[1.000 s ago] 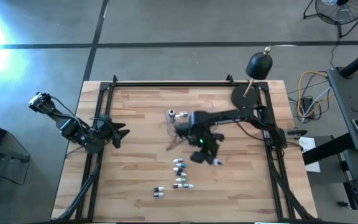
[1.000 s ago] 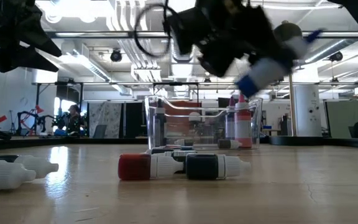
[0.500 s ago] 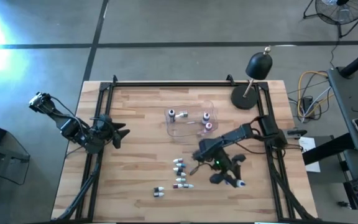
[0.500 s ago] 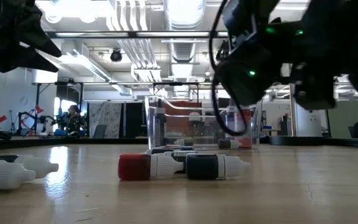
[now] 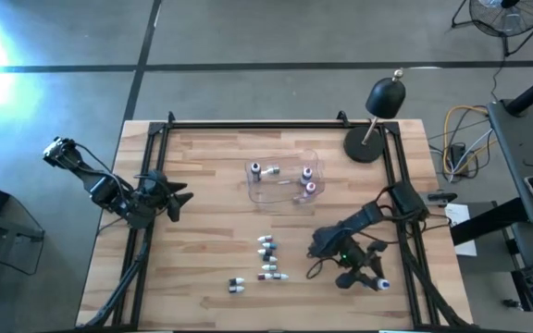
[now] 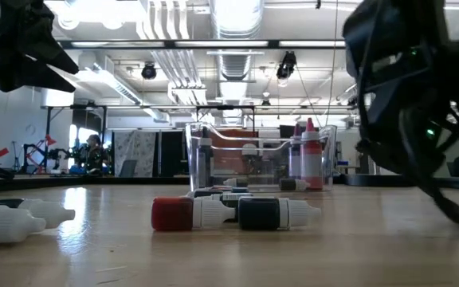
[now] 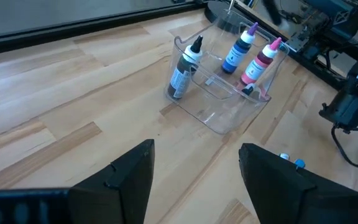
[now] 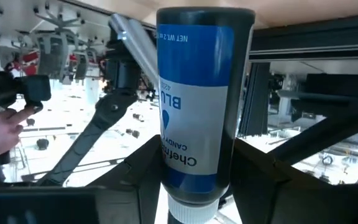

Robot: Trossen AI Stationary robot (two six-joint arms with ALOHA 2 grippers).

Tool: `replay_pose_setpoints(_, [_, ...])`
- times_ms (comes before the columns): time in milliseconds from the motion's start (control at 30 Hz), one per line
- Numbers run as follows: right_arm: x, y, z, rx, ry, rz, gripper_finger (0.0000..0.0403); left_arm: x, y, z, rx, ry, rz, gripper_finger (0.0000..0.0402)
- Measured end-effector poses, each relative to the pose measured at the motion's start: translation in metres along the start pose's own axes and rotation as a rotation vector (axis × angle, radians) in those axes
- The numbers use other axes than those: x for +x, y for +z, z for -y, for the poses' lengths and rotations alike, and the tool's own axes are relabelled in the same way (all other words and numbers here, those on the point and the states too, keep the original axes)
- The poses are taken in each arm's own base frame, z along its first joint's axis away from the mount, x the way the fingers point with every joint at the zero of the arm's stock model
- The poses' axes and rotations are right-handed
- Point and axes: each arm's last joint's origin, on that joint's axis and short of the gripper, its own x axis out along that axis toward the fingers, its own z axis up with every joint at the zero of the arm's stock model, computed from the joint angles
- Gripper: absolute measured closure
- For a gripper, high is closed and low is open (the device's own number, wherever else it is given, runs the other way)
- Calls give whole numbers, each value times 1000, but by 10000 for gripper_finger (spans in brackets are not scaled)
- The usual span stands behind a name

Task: Pick & Place food coloring
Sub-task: Put the large blue food coloring bottle into the transparent bin

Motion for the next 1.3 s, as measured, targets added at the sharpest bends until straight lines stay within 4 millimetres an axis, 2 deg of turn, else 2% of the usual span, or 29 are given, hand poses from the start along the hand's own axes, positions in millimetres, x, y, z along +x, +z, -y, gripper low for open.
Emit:
replay_pose_setpoints(200, [11, 9, 10, -10, -11, -2, 243, 0, 0, 0, -1, -5, -11, 193])
replay_pose_setpoints(367, [14, 17, 14, -53, 0, 13, 242, 0, 0, 0, -5, -6, -13, 193])
replay_pose_setpoints(700, [16, 22, 20, -1, 8, 12, 227, 0, 0, 0, -19, -6, -14, 193])
replay_pose_setpoints(1100, [16, 21, 18, -8, -1, 20, 192, 0, 0, 0, -32, -9, -14, 193])
replay_pose_setpoints(1300, [11, 16, 10, -77, -133, 140, 173, 0, 0, 0, -34, -8, -13, 193])
